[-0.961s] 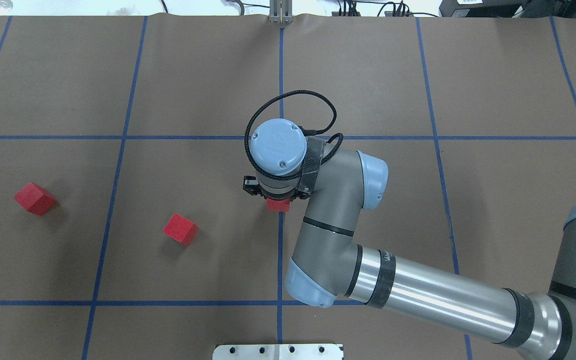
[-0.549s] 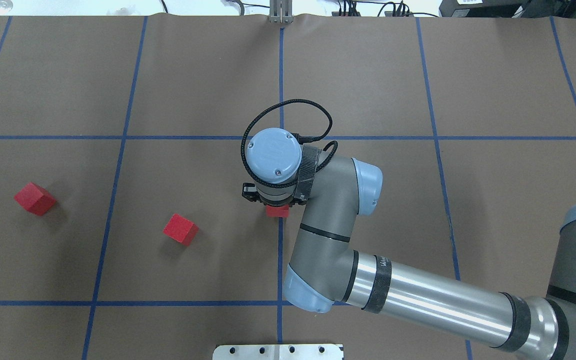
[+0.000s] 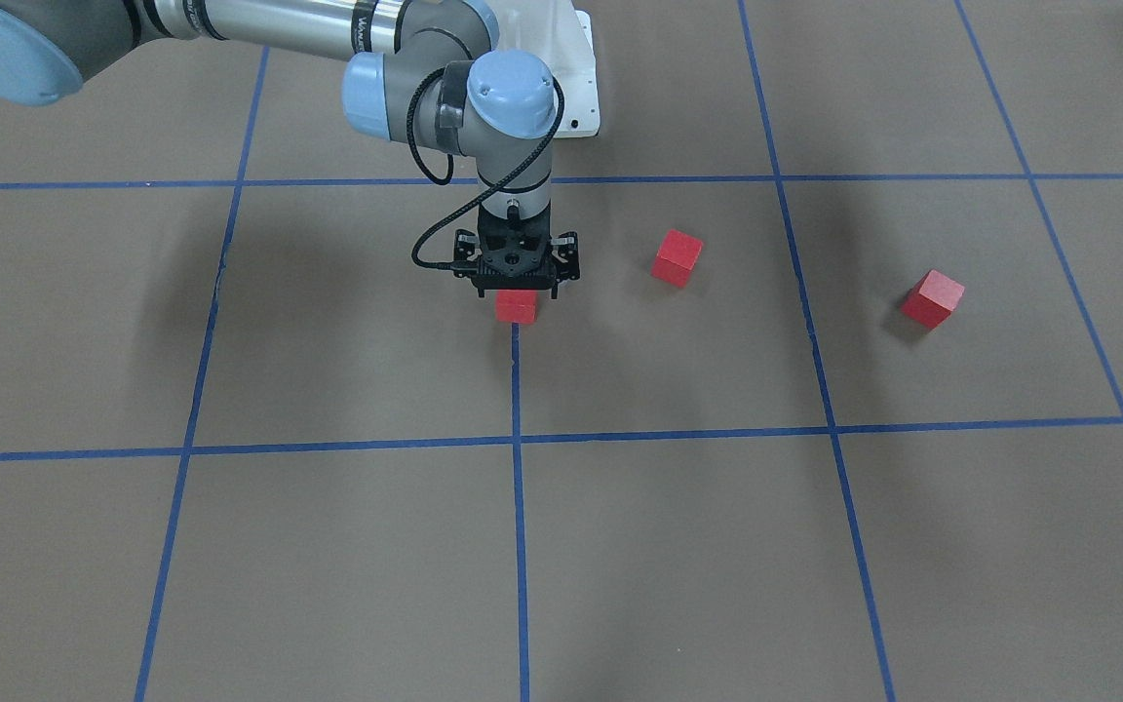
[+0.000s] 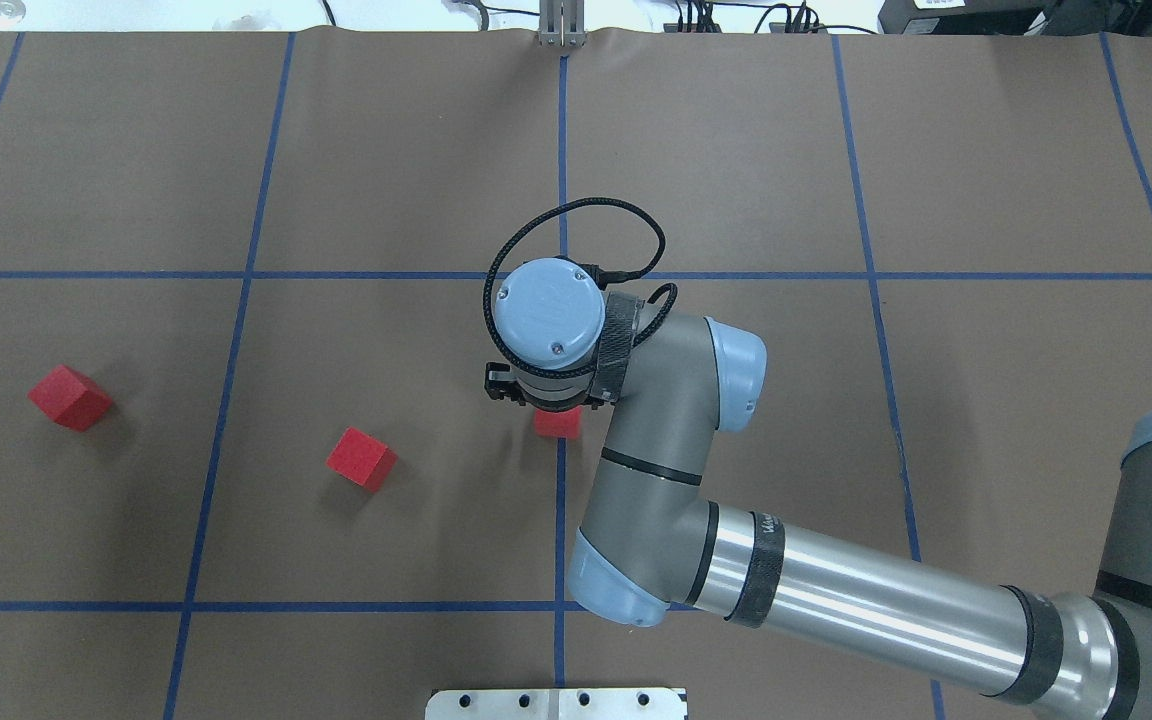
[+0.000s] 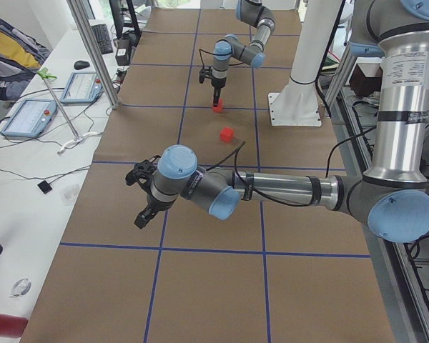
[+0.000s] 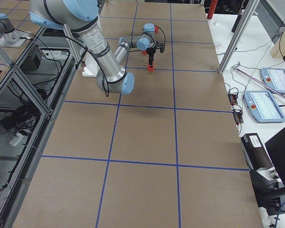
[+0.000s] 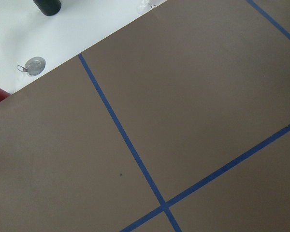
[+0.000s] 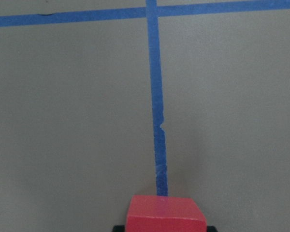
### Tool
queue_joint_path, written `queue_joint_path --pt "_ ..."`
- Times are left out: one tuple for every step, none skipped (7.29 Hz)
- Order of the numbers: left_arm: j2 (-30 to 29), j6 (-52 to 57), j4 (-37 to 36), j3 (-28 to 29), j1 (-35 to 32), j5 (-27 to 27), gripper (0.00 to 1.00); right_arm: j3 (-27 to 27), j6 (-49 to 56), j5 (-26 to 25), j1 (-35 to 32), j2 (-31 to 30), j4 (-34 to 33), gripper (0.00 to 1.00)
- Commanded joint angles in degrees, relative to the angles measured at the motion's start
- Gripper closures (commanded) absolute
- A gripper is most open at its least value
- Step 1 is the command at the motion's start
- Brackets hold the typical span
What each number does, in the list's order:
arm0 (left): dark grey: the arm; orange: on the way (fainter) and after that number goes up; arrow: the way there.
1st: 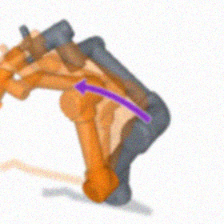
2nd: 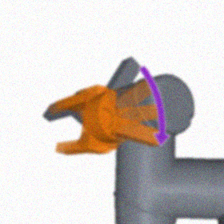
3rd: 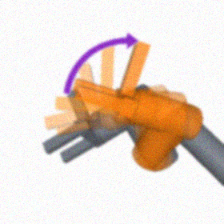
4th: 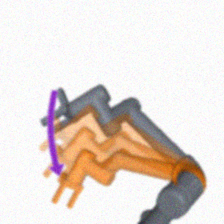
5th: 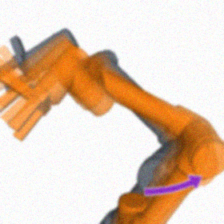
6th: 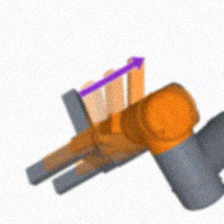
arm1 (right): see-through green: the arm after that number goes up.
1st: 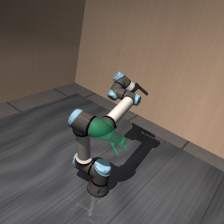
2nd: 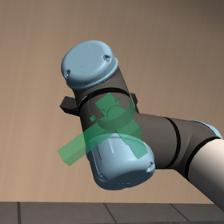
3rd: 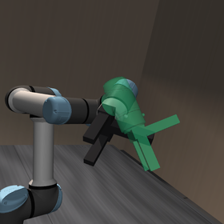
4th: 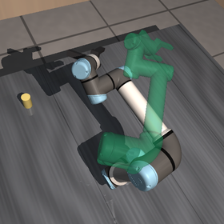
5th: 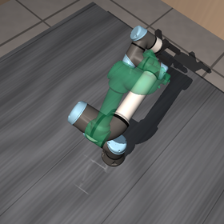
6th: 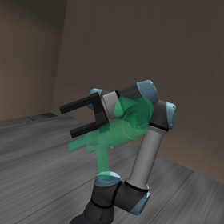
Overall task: Form red blocks into L shape at center
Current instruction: 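Open the right gripper and lift it away while the left gripper reaches for a cube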
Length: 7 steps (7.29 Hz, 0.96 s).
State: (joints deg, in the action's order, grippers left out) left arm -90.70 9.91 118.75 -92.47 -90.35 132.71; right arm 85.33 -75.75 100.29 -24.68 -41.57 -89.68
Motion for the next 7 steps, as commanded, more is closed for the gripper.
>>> queue_joint_path --pt "-0.3 -3.1 0.2 -0.2 0.0 0.1 0.0 1.9 0.5 2.0 -5.1 0.1 -0.4 0.01" --pt "-0.5 -5.8 1.1 -0.9 1.9 0.1 0.0 2.1 3.3 5.6 -10.3 -0.3 -0.4 0.01" --pt "-1.2 -10.7 3.4 -1.0 5.3 0.1 0.0 2.5 8.5 10.6 -16.7 -1.9 -0.4 0.01" --pt "-1.3 -18.8 6.1 -1.1 10.1 0.0 0.0 4.8 16.5 14.8 -22.9 -6.1 -0.4 0.01" --pt "-0.7 -27.7 11.7 -1.0 13.9 -0.2 0.0 8.1 26.2 20.2 -29.7 -11.6 -0.4 0.01" --pt "0.6 -33.5 15.5 -0.9 17.6 -0.3 0.0 9.7 35.0 25.2 -36.1 -16.7 -0.4 0.01" --pt "3.3 -34.9 19.1 -0.9 20.3 -0.6 0.0 10.4 42.8 25.9 -40.3 -21.1 -0.4 0.01"
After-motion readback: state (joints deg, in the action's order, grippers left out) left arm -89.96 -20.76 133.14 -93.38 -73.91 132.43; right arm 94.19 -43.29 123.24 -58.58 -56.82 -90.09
